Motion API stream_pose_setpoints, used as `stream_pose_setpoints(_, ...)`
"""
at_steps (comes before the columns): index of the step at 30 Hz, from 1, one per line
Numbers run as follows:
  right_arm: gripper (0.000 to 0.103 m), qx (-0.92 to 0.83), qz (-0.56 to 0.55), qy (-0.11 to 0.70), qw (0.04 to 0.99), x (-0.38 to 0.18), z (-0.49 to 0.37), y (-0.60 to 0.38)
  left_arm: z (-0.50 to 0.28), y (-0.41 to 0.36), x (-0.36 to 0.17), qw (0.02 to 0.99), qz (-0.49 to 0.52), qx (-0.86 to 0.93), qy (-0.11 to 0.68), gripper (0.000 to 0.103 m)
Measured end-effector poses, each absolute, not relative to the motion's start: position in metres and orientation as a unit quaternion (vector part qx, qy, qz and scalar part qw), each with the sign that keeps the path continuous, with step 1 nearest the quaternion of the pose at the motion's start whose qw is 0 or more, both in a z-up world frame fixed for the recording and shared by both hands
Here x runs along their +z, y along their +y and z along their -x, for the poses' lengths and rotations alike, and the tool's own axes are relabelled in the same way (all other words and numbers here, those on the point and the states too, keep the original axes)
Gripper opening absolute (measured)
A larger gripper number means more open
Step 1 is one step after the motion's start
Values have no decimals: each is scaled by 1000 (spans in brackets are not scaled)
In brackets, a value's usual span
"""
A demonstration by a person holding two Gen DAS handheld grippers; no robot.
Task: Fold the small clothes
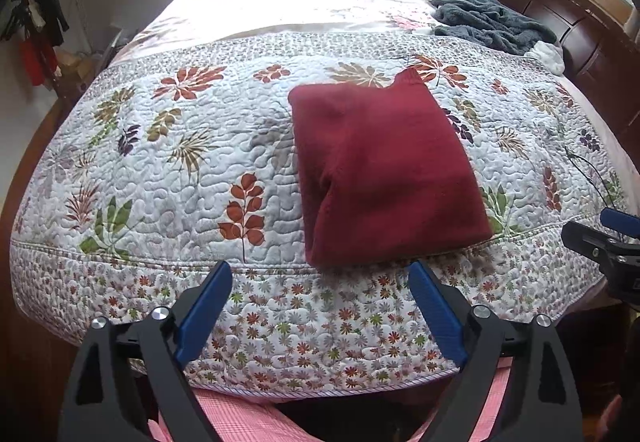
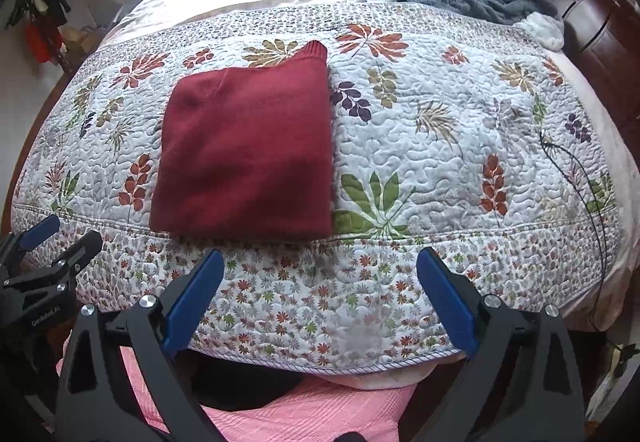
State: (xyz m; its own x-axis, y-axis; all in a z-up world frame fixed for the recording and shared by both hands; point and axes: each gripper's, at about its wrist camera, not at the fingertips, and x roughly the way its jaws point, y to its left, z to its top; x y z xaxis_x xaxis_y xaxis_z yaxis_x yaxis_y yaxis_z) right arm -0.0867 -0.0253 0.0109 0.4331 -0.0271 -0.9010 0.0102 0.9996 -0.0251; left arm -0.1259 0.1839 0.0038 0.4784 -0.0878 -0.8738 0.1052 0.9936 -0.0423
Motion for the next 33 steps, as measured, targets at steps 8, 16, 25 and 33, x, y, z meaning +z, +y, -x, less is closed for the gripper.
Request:
stream_pose_setpoints(8, 97, -15, 12, 529, 848, 15, 81, -26, 123, 180, 9, 866, -16, -45, 498, 90)
stream_pose_setpoints(16, 97, -20, 13, 533, 846, 9, 75, -31, 120, 174, 10, 866, -22, -48, 498, 90)
stream_pose_setpoints(25, 97, -25, 11, 537, 843, 2, 71, -36, 118, 172, 3, 862, -28, -46, 505, 90)
stream_pose_setpoints(33, 97, -22, 6, 542, 840, -3, 67, -38, 116, 171, 0, 860, -30, -46, 507, 90)
